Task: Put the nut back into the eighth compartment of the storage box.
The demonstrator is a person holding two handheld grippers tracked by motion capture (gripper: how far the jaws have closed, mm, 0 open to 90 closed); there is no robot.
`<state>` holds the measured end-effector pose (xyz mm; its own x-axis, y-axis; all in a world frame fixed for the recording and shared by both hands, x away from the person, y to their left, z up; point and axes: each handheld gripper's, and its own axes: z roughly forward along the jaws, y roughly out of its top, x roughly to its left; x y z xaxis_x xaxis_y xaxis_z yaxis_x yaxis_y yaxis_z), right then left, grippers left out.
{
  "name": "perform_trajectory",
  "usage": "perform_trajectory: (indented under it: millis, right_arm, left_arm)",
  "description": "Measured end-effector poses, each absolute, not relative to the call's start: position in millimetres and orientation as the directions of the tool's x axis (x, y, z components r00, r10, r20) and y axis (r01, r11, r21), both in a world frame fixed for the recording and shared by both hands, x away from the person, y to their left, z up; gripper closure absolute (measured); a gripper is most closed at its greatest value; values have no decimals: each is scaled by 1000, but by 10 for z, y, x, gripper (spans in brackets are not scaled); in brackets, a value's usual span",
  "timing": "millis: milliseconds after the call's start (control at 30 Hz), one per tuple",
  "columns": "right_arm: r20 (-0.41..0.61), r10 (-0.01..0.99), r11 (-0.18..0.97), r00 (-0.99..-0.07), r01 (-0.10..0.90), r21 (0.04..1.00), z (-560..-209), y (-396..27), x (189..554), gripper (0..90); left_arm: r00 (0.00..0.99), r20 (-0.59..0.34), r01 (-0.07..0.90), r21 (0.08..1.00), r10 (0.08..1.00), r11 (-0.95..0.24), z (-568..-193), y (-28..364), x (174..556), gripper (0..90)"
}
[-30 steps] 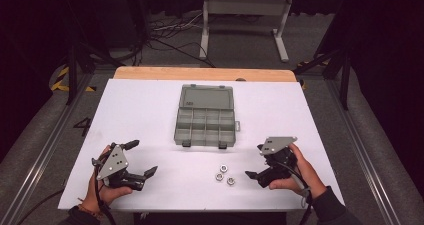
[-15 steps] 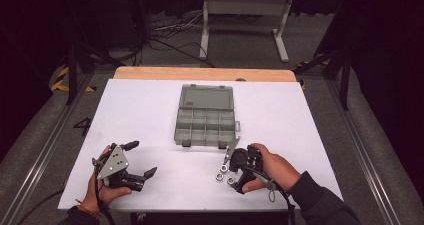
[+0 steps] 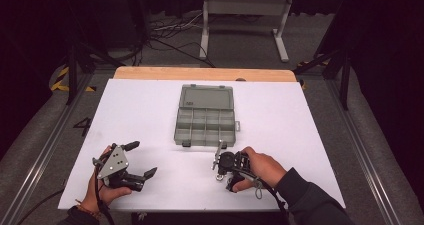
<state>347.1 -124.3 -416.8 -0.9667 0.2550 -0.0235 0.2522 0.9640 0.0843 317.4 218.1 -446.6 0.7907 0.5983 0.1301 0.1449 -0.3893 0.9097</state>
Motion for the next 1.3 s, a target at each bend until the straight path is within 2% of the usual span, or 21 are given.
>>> perform_trajectory:
  millis: [167,300,333,733,1300]
  right_arm:
    - [-5,261,963,-965,260,75,-4219,-1245,3508,578]
    - [-3,259,963,-966,258,73,-4210,-1255,3527,624]
    - [-13,250,965,-968,248,83,-4210,-1263,3520,676]
    - [-32,220,971,-975,215,104,-4193,-1309,3468,705]
    - [-81,250,952,-965,229,204,-3805,-1433,3555,705]
  left_arm:
    - [795,127,150,907,594,-394,-4475,2177,3179,27]
    - [794,127,152,905,595,-396,-4477,2177,3185,27]
    - [794,126,153,906,595,-396,-4478,2176,3185,27]
    - [795,119,159,906,595,-393,-4484,2179,3194,28]
    - [794,115,157,910,597,-385,-4482,2188,3190,28]
